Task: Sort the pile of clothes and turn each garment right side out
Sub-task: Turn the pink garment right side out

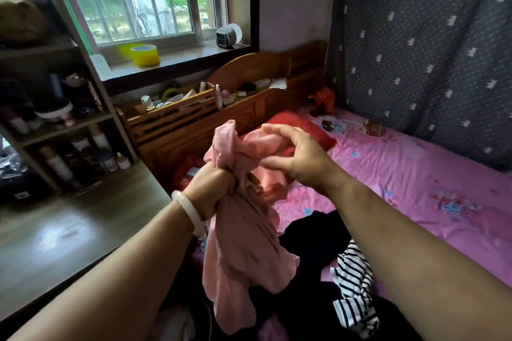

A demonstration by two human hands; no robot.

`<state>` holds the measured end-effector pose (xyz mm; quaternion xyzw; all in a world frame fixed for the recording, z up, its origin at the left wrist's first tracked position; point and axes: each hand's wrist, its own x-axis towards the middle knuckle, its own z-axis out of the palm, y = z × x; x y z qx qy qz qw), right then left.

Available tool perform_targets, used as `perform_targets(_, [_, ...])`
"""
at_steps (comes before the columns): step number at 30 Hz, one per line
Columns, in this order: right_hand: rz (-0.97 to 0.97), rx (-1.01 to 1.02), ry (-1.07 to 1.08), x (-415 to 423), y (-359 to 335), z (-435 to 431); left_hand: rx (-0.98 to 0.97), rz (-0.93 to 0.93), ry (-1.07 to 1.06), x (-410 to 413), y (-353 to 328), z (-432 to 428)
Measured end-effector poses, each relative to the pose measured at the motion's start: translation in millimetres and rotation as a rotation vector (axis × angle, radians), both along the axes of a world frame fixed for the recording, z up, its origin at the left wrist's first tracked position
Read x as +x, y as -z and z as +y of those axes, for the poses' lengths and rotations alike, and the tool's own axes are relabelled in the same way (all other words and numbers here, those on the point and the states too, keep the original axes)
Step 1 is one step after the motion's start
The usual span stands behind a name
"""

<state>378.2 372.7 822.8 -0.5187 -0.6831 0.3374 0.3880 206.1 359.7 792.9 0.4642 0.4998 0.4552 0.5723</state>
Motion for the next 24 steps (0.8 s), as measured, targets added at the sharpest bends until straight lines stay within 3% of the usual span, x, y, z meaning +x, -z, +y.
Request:
perform_targets(2, [-0.204,0.024,-0.127,2.2,5.9,0.3,-0.008,0.102,0.052,-3.9,-6.8,-1.2])
perform_targets(3, [-0.192,-0.027,-0.217,0.1,9.9,-1.1,0.006,0.156,0.095,-3.3,-10.6,-2.0])
perform_targets(7, [0.136,-0.316,-0.427,-14.3,34.0,-4.7,0.116,0.126,0.115,-4.2,-15.5,2.5])
perform_targets(11, [0.124,-0.287,-0.308,-31.1,63.0,-8.4,0.038,0.13,-0.01,-8.3,-8.5,13.9])
perform_targets(14, [0.273,-0.458,-0.171,-38.4,80.5,-14.4,-0.01,0.094,-0.033,-11.5,2.0,13.5])
perform_targets(17, [0.448,-0.654,-0.01,-38.9,90.0,-15.1,-0.018,0.096,0.031,-25.0,13.9,11.8])
perform_targets(20, [0.68,-0.818,0.145,-34.2,89.1,-12.5,-0.024,0.209,0.037,-43.5,25.6,9.8])
perform_targets(24, [0.832,-0.93,0.127,-35.7,74.8,-11.6,-0.038,0.216,0.284,-48.4,45.8,-2.7])
